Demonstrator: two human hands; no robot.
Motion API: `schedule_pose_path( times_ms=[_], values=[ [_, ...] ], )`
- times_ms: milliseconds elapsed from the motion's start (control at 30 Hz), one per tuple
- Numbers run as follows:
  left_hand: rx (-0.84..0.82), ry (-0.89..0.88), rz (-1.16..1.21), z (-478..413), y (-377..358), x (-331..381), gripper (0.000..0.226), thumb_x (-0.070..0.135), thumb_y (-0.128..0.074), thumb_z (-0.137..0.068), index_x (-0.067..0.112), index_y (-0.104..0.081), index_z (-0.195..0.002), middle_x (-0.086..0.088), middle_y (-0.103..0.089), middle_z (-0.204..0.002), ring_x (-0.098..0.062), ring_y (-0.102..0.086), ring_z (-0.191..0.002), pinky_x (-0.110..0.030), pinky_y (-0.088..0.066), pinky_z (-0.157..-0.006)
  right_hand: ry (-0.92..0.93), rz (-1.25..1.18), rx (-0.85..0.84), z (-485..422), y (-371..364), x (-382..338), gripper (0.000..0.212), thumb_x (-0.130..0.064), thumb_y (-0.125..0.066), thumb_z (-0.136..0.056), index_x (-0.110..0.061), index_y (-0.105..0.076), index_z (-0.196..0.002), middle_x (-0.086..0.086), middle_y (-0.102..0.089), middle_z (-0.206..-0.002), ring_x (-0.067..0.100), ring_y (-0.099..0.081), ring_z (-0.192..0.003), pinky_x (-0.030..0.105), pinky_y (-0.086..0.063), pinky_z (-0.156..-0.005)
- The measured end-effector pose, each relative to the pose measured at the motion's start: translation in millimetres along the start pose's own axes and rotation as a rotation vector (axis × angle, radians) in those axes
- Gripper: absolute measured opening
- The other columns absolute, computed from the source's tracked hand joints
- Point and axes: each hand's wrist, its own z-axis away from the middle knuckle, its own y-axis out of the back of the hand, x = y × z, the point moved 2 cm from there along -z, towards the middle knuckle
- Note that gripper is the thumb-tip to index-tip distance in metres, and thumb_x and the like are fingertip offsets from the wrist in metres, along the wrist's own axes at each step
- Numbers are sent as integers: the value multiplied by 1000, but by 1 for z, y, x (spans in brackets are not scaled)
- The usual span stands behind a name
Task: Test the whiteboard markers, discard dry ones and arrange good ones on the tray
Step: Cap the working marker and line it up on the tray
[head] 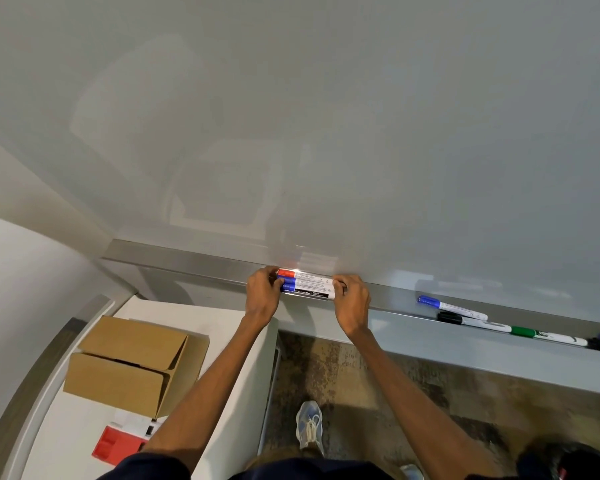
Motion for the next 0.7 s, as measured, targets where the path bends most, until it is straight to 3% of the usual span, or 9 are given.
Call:
schedule_pose_path(
  times_ms=[167,367,500,567,700],
  values=[
    [44,-29,-43,4,1,5,24,10,-60,-95,2,-66,-117,-15,-70,-111,-25,-67,-99,-26,-51,-85,20,11,3,-1,7,0,12,-7,-65,-93,-7,-74,-101,10,-69,-100,22,-65,-88,36,-59,-79],
    [119,-161,-163,14,-7,22,14,20,-62,-94,11,-72,-101,-7,-72,-100,-20,-65,-85,-30,-54,-72,40,5,9,1,26,2,12,-11,-64,-94,-11,-74,-102,7,-70,-102,20,-65,-89,33,-56,-79],
    [102,-211,-129,19,-27,40,16,23,-62,-95,12,-73,-101,-5,-72,-101,-19,-66,-86,-38,-56,-76,12,-6,44,1,49,15,13,-17,-63,-96,-11,-73,-103,7,-71,-103,19,-65,-92,27,-52,-82],
    [72,-230,-99,22,-43,55,17,25,-62,-95,13,-73,-100,-3,-72,-100,-16,-65,-86,-34,-56,-74,-9,-6,73,2,68,26,14,-18,-63,-96,-10,-73,-102,8,-71,-102,19,-65,-92,24,-50,-82],
    [-20,-306,-54,34,-82,93,14,23,-62,-93,14,-73,-98,-3,-71,-98,-17,-64,-86,-34,-55,-73,-38,63,163,1,116,59,11,-16,-64,-95,-10,-73,-95,9,-71,-97,24,-66,-87,35,-56,-80]
  ],
)
